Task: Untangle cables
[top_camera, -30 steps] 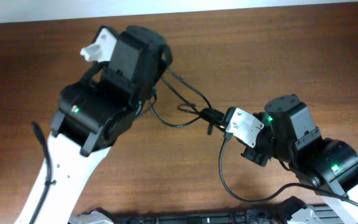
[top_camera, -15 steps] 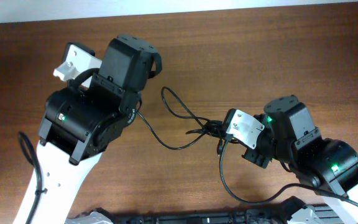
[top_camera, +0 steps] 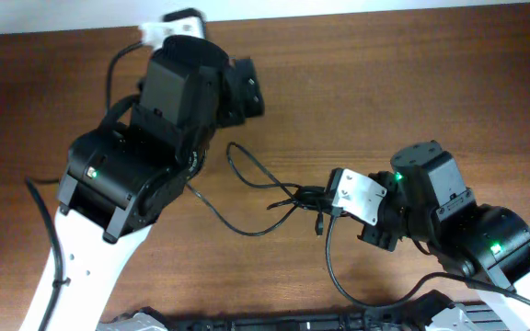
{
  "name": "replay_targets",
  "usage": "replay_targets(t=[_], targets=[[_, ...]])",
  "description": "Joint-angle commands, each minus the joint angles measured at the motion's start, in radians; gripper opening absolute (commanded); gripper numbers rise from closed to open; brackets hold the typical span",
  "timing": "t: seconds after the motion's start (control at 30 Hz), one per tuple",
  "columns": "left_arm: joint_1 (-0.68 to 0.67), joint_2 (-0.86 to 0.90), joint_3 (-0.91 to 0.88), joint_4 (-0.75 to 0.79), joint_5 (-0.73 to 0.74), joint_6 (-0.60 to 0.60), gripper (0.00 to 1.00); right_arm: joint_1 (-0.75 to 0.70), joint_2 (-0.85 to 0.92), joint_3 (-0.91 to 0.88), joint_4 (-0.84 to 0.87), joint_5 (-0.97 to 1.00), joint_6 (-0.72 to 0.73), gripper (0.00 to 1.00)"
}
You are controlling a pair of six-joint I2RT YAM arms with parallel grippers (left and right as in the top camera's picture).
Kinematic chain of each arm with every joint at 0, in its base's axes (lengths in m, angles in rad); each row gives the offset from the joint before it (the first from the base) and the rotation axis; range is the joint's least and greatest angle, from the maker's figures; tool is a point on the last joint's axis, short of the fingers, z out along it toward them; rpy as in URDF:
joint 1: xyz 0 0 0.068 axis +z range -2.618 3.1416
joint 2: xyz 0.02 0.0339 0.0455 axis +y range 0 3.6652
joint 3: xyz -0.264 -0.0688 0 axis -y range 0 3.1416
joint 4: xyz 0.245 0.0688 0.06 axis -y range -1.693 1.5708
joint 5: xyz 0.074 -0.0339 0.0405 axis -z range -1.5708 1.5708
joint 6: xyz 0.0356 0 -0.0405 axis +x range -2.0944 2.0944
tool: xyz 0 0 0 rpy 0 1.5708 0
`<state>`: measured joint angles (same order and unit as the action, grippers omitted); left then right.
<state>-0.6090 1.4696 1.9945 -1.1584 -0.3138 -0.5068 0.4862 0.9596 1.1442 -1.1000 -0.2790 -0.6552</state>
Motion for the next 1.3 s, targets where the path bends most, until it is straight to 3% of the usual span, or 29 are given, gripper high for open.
replay_targets(t=[0.0,0.17,0.33,0.6,0.8,1.27], targets=[[0.003,0.036,0.018,-0.011,0.142,0.168,0.99,0.006,-0.005,0.014,0.015,-0.087,-0.023,0.04],[0.003,0.088,0.018,-0.044,0.090,0.072,0.99,0.006,-0.005,0.014,0.023,-0.077,-0.005,0.04],[0.050,0.095,0.018,-0.095,0.034,-0.127,0.99,0.003,-0.005,0.014,0.117,0.070,0.235,0.04],[0.163,0.093,0.018,-0.157,0.144,-0.353,0.99,0.003,-0.005,0.014,0.289,0.093,0.528,0.04],[0.198,0.095,0.018,-0.153,0.337,-0.357,0.99,0.004,-0.005,0.014,0.357,0.056,0.593,0.04],[0.198,0.097,0.018,-0.077,0.366,-0.348,0.99,0.005,0.014,0.013,0.330,0.056,0.550,0.04]])
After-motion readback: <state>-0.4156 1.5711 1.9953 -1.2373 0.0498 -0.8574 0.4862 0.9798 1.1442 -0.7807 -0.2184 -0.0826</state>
